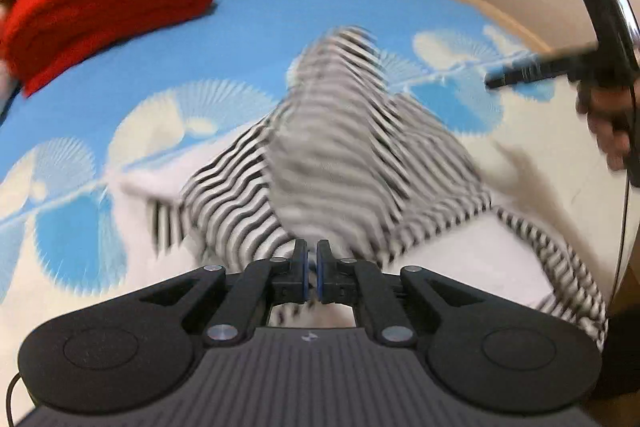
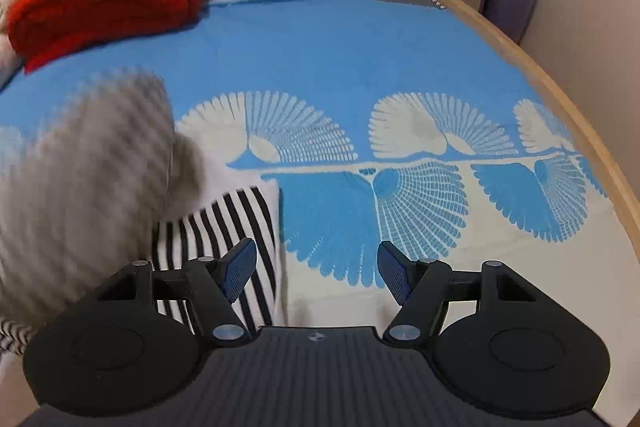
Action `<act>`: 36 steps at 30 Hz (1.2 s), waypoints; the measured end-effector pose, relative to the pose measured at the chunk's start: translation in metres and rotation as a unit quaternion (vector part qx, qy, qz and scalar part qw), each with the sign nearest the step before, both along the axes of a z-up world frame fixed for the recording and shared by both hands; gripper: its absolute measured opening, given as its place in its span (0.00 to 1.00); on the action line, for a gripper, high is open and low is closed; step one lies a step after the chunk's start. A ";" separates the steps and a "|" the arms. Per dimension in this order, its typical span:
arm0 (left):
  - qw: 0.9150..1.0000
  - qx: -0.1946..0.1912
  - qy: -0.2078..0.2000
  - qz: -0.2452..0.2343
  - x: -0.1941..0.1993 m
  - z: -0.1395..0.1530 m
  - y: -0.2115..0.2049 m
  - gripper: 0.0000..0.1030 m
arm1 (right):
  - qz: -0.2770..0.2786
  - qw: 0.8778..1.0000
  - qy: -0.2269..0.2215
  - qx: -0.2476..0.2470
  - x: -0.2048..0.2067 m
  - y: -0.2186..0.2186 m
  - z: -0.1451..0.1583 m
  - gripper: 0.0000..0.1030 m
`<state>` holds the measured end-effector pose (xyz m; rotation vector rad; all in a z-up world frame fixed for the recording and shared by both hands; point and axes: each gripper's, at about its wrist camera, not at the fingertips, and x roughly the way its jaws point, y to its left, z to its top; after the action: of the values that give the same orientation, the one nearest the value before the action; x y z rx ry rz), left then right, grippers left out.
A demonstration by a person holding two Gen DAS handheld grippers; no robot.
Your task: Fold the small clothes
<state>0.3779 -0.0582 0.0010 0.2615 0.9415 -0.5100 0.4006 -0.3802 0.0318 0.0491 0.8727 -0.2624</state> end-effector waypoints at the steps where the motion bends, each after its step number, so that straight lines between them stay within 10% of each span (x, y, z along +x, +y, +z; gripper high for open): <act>1: 0.999 0.002 -0.005 0.040 0.001 0.005 0.008 0.16 | 0.000 1.000 -0.006 0.004 -0.001 0.002 0.002 0.67; 4: 0.983 -0.059 0.012 0.172 0.025 0.010 0.031 0.31 | -0.004 1.000 -0.013 0.023 -0.002 0.008 0.004 0.66; 7: 0.948 -0.143 0.048 0.280 0.048 -0.016 0.055 0.32 | -0.010 0.997 -0.014 0.081 0.002 0.013 -0.002 0.55; 9: 0.927 -0.147 0.116 0.324 0.067 -0.043 0.064 0.33 | -0.016 0.992 -0.008 0.122 0.005 0.015 -0.008 0.44; 14: 0.898 -0.181 0.210 0.342 0.089 -0.081 0.064 0.47 | -0.019 0.987 0.036 0.158 0.018 0.024 -0.034 0.53; 20: 0.906 -0.160 0.237 0.311 0.075 -0.100 0.048 0.43 | -0.004 0.984 0.079 0.159 0.033 0.031 -0.060 0.60; 23: 0.921 -0.137 0.228 0.284 0.076 -0.102 0.039 0.03 | -0.001 0.984 0.090 0.154 0.038 0.034 -0.069 0.48; 26: 0.950 -0.117 0.130 0.260 0.080 -0.069 0.043 0.02 | -0.039 0.975 0.070 0.207 0.038 0.023 -0.066 0.04; 29: 0.949 -0.168 -0.005 0.268 0.072 -0.021 0.064 0.02 | -0.059 0.954 -0.013 0.292 0.028 0.008 -0.040 0.01; 31: 0.941 -0.187 -0.022 0.281 0.069 -0.013 0.077 0.02 | -0.057 0.947 -0.047 0.312 0.022 0.003 -0.027 0.00; 36: 0.921 -0.085 0.200 0.323 0.080 -0.094 0.092 0.06 | -0.079 0.940 0.084 0.320 0.020 -0.003 -0.067 0.00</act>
<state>0.4575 0.0340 -0.0928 -0.3245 1.2982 -0.0241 0.4204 -0.3827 -0.0355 0.7153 1.0991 -0.1234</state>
